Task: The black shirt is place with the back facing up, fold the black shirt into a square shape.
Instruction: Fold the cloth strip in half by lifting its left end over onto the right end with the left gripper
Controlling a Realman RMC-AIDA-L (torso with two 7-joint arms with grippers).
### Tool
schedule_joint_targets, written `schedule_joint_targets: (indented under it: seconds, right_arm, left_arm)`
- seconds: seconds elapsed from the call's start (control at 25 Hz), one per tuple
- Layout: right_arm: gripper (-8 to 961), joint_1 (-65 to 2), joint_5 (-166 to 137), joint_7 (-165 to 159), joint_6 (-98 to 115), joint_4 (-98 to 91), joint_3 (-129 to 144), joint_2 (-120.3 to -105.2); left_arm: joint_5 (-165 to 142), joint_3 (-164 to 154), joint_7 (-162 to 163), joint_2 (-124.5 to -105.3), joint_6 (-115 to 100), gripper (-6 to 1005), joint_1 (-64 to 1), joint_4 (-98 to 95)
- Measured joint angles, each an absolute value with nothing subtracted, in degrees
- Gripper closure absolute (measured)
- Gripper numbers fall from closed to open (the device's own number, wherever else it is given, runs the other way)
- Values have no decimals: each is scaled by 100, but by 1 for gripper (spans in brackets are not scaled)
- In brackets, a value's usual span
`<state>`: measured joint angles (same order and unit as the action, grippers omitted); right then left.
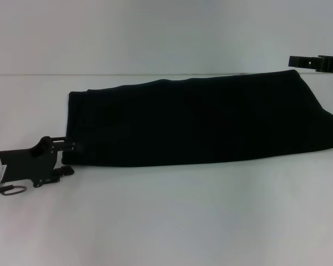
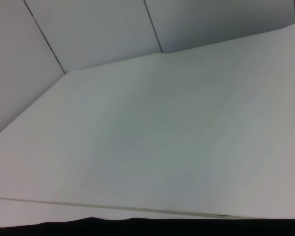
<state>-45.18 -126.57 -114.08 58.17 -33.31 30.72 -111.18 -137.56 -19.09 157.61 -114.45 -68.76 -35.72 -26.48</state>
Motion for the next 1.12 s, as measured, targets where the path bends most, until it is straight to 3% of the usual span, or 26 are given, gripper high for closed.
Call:
schedule_joint_targets:
  seconds: [1.12]
  right_arm:
    - [195, -4509, -12656, -11408, 5894, -3383, 3059, -11121]
  left_arm:
    - [-13798, -1969, 15294, -11430, -6785, 341, -3735, -2636]
